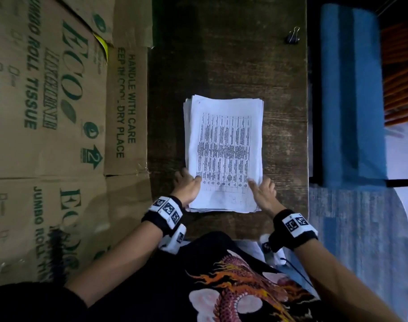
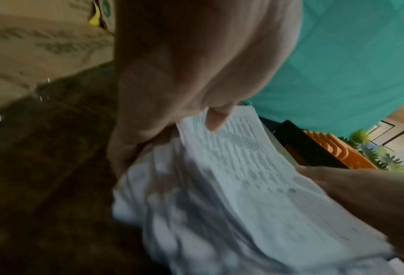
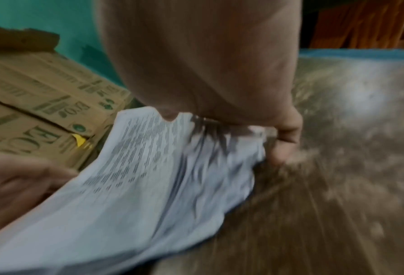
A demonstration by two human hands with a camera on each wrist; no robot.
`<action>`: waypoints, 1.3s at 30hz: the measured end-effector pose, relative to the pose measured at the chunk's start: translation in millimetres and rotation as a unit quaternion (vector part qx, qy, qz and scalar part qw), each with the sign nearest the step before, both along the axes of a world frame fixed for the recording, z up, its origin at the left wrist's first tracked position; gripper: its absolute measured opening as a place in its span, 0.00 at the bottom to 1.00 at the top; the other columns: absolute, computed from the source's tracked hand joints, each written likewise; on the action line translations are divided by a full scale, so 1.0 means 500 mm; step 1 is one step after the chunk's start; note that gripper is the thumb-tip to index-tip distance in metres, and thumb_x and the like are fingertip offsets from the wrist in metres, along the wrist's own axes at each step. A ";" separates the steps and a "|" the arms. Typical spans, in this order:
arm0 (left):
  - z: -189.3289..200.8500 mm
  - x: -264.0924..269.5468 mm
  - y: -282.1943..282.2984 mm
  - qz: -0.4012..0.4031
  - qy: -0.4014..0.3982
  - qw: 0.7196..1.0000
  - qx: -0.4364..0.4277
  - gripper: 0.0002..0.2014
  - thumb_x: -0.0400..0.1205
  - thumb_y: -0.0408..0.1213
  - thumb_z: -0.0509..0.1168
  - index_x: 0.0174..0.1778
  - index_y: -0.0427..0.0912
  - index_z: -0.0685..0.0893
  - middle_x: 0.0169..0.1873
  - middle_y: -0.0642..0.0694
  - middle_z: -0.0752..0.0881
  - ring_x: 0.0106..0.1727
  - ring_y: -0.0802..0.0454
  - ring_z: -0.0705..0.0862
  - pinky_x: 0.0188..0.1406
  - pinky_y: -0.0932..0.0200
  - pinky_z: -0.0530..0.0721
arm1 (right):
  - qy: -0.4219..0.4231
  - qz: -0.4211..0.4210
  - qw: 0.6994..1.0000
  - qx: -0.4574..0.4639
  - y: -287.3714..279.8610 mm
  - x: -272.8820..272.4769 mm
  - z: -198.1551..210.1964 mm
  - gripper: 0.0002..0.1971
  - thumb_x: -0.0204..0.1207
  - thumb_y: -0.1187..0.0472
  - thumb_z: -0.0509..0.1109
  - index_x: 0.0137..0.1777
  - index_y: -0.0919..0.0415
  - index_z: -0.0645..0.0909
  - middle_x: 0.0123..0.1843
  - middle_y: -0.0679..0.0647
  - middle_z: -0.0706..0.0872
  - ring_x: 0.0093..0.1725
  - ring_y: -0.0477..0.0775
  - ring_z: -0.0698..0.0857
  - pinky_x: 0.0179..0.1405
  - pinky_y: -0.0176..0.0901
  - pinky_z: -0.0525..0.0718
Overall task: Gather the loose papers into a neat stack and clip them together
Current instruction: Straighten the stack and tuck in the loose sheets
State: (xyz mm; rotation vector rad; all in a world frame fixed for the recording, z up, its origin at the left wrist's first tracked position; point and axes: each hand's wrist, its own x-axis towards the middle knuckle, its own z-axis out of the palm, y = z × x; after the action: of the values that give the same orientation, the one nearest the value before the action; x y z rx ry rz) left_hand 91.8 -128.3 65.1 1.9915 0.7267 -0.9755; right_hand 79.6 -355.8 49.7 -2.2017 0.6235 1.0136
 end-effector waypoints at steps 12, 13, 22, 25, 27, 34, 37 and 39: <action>-0.006 0.278 0.019 0.106 -0.089 0.987 0.080 0.31 0.83 0.48 0.57 0.77 0.30 0.65 0.78 0.30 0.61 0.79 0.33 0.60 0.79 0.44 0.59 | -0.083 -0.022 0.996 -0.035 0.045 0.350 0.012 0.34 0.86 0.41 0.50 0.83 0.63 0.55 0.85 0.67 0.48 0.83 0.69 0.49 0.80 0.60 0.51; -0.005 0.277 -0.001 0.099 -0.086 0.989 0.069 0.32 0.84 0.48 0.57 0.79 0.31 0.62 0.79 0.32 0.58 0.81 0.35 0.57 0.79 0.45 0.56 | -0.078 -0.005 0.996 -0.031 0.064 0.359 0.013 0.35 0.85 0.39 0.50 0.83 0.64 0.54 0.85 0.66 0.47 0.83 0.69 0.48 0.79 0.61 0.52; -0.004 0.270 0.005 0.079 -0.076 0.988 0.109 0.32 0.81 0.49 0.61 0.78 0.37 0.62 0.79 0.35 0.57 0.80 0.35 0.53 0.77 0.41 0.56 | -0.078 -0.011 0.996 -0.032 0.061 0.359 -0.004 0.39 0.82 0.41 0.60 0.83 0.65 0.51 0.85 0.64 0.47 0.83 0.69 0.45 0.79 0.67 0.51; 0.005 0.257 -0.028 0.088 -0.051 0.993 0.061 0.44 0.77 0.51 0.67 0.82 0.43 0.49 0.82 0.38 0.47 0.83 0.35 0.46 0.80 0.39 0.52 | -0.084 -0.016 0.996 0.005 0.079 0.351 -0.020 0.39 0.78 0.50 0.70 0.79 0.69 0.55 0.82 0.66 0.55 0.81 0.69 0.55 0.76 0.61 0.61; 0.012 0.255 -0.021 0.132 -0.059 0.989 0.014 0.47 0.75 0.47 0.71 0.82 0.49 0.45 0.81 0.35 0.46 0.82 0.33 0.50 0.78 0.42 0.59 | -0.081 -0.106 0.989 0.066 0.063 0.362 -0.023 0.39 0.74 0.57 0.75 0.77 0.68 0.57 0.78 0.66 0.65 0.75 0.68 0.69 0.72 0.62 0.72; 0.012 0.240 0.035 0.266 -0.080 0.955 -0.105 0.43 0.70 0.21 0.73 0.78 0.39 0.59 0.66 0.40 0.77 0.60 0.42 0.80 0.59 0.47 0.81 | 0.045 -0.194 0.936 0.292 0.006 0.367 -0.001 0.23 0.67 0.73 0.78 0.63 0.73 0.81 0.63 0.72 0.85 0.60 0.72 0.86 0.62 0.76 0.79; 0.034 0.238 0.048 0.285 -0.110 0.936 -0.173 0.22 0.69 0.18 0.71 0.59 0.30 0.80 0.56 0.33 0.86 0.55 0.37 0.87 0.56 0.43 0.85 | -0.033 -0.162 0.937 0.308 0.016 0.360 0.068 0.21 0.68 0.73 0.77 0.62 0.72 0.82 0.59 0.67 0.88 0.56 0.64 0.89 0.62 0.70 0.82; 0.072 0.245 0.051 0.277 -0.195 0.922 -0.187 0.20 0.68 0.19 0.72 0.56 0.34 0.83 0.54 0.36 0.88 0.55 0.39 0.87 0.61 0.38 0.83 | -0.158 -0.103 0.947 0.259 0.022 0.360 0.124 0.19 0.68 0.69 0.80 0.60 0.70 0.83 0.53 0.61 0.91 0.51 0.58 0.91 0.56 0.59 0.87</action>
State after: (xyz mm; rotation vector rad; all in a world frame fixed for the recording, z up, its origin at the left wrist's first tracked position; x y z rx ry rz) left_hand 214.1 -102.9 101.2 1.4533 0.7500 -0.3300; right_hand 259.7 -344.6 111.7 -1.7356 0.3743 0.6074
